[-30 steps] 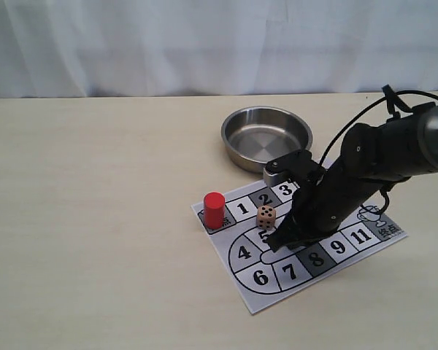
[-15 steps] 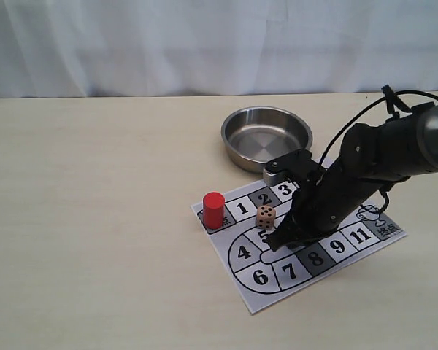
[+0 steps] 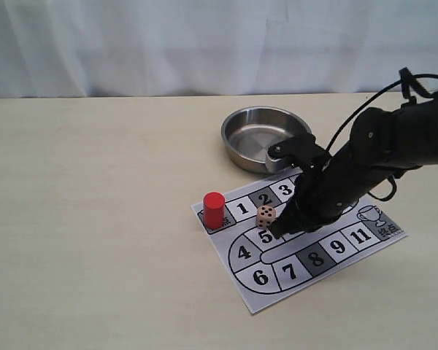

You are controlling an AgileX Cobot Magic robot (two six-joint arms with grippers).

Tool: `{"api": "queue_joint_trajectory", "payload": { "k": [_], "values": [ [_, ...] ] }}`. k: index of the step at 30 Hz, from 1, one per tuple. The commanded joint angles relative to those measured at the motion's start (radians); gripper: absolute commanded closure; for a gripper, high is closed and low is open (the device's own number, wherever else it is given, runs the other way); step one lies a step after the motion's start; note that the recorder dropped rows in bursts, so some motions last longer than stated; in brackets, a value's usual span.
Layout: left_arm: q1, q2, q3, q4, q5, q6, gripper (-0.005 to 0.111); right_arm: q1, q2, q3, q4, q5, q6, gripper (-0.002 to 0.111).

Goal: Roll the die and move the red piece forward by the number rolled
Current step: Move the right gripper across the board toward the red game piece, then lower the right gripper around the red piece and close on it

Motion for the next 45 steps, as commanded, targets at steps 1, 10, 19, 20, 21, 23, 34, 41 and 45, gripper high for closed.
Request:
{"api": "queue_joint_trajectory", "payload": {
  "k": [1,10,19,20,21,23,34,41,45],
  "values": [
    [0.0,-0.001,-0.005,-0.001,-0.011,-0.002,0.107,0.001,-0.072,-0.017,0.006,0.013,-0.01,0.089],
    [0.0,-0.001,-0.005,-0.001,-0.011,-0.002,0.107,0.054,-0.076,-0.133,0.133,0.129,-0.034,0.057],
    [0.0,-0.001,-0.005,-0.003,-0.01,-0.002,0.107,0.181,-0.034,-0.18,0.133,-0.097,-0.032,0.038],
    [0.0,-0.001,-0.005,-0.003,-0.01,-0.002,0.107,0.186,-0.02,-0.18,0.133,-0.136,-0.032,0.037],
    [0.0,-0.001,-0.005,-0.003,-0.01,-0.002,0.107,0.186,-0.008,-0.18,0.133,-0.166,-0.032,0.038],
    [0.0,-0.001,-0.005,-0.003,-0.01,-0.002,0.107,0.186,0.019,-0.18,0.137,-0.205,-0.032,0.038],
    [0.0,-0.001,-0.005,-0.003,-0.01,-0.002,0.107,0.186,0.103,-0.18,0.194,-0.205,-0.036,0.038],
    [0.0,-0.001,-0.005,-0.001,-0.01,-0.002,0.107,0.186,0.105,-0.18,0.227,-0.211,-0.036,0.038],
    [0.0,-0.001,-0.005,-0.001,-0.01,-0.002,0.107,0.199,0.112,-0.18,0.246,-0.218,-0.042,0.038]
  ]
}}
